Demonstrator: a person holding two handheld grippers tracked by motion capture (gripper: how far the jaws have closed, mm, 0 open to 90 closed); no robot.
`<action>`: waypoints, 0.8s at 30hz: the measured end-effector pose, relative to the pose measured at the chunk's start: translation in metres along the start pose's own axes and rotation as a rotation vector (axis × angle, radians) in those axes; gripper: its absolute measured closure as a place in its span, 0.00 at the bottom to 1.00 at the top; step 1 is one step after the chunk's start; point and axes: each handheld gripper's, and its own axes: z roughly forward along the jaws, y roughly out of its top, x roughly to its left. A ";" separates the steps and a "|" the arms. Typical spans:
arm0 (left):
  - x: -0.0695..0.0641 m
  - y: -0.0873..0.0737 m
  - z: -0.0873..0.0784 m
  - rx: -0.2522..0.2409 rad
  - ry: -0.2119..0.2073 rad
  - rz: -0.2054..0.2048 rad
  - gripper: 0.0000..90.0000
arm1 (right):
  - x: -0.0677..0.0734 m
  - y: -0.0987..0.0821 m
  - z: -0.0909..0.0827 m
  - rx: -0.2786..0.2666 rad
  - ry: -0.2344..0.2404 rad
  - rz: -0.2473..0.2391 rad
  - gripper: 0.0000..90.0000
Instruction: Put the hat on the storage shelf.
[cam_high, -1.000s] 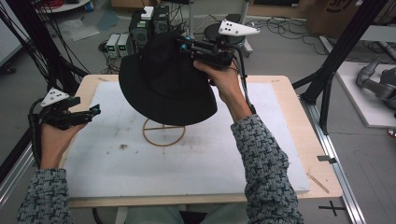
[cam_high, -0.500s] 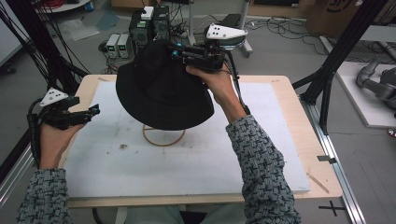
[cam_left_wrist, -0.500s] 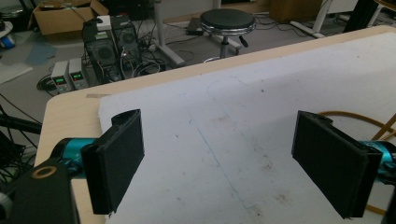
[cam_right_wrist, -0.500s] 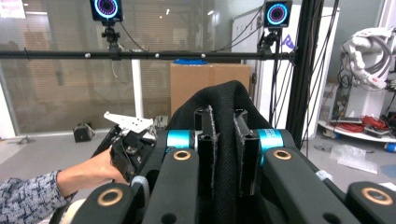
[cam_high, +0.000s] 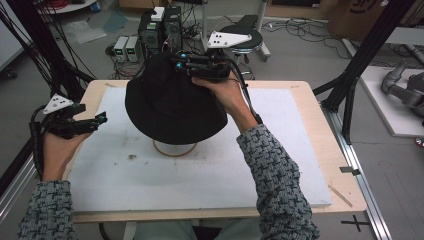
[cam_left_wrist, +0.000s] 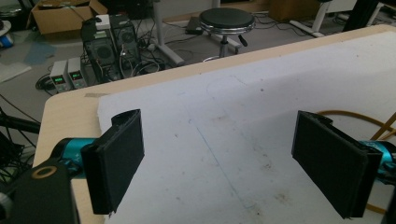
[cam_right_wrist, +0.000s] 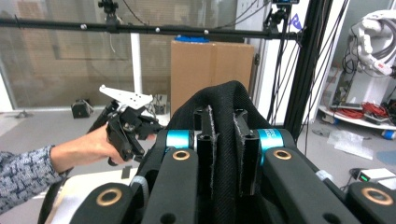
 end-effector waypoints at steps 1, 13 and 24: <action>0.000 0.000 0.000 -0.003 0.001 -0.003 0.19 | 0.000 0.000 0.001 0.002 -0.001 0.006 0.92; -0.001 0.000 0.001 0.000 -0.004 0.002 0.19 | 0.002 -0.002 0.004 0.058 -0.012 -0.025 0.91; 0.000 0.000 0.000 0.002 -0.005 0.002 0.19 | 0.004 -0.004 0.007 0.101 -0.014 -0.038 0.90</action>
